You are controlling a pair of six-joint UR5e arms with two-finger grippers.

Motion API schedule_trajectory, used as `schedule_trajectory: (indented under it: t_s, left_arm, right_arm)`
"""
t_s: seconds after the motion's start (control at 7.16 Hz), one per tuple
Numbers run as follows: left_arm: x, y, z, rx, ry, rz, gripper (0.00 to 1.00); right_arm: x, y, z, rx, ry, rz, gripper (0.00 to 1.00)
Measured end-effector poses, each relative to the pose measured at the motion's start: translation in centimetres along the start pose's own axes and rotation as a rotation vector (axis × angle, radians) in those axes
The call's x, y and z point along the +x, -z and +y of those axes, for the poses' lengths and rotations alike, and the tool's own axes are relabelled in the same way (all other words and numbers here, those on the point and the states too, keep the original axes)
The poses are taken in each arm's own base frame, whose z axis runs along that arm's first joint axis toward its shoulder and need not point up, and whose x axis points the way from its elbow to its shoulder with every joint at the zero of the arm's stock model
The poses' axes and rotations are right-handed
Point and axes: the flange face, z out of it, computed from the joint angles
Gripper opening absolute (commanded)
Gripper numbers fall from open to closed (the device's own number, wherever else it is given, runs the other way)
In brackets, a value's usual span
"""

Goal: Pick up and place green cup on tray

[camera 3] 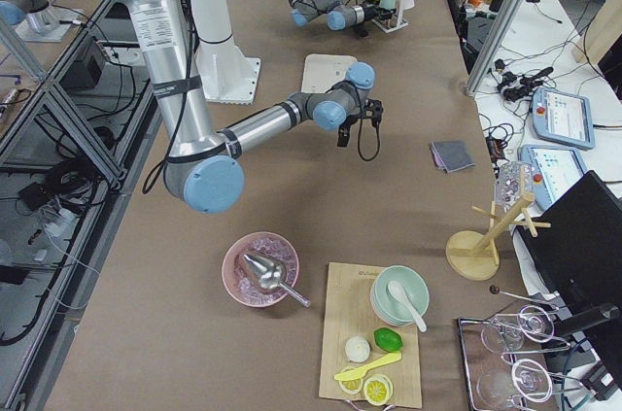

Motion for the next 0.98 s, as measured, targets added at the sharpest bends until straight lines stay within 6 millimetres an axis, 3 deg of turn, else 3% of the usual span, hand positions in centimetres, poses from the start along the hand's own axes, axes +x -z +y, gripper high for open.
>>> schedule_trajectory:
  t_s: [0.28, 0.42, 0.56, 0.7, 0.98]
  left_arm:
    - [-0.3, 0.2, 0.2, 0.002, -0.018, -0.002, 0.64]
    - [-0.4, 0.3, 0.3, 0.003, -0.023, -0.004, 0.64]
    - [-0.7, 0.4, 0.5, 0.005, -0.029, -0.005, 0.64]
    - [-0.9, 0.6, 0.8, 0.006, -0.038, -0.009, 0.64]
    - [-1.1, 0.8, 1.6, 0.009, -0.038, -0.016, 0.64]
  right_arm:
    - [18.6, 5.2, 3.3, 0.015, 0.102, 0.072, 1.0]
    - [26.4, 7.7, 6.0, 0.017, 0.129, 0.096, 1.0]
    - [31.8, 10.4, 8.3, 0.019, 0.124, 0.114, 1.0]
    - [35.5, 12.8, 9.9, 0.02, 0.122, 0.136, 1.0]
    - [40.1, 15.0, 11.7, 0.003, 0.133, 0.193, 1.0]
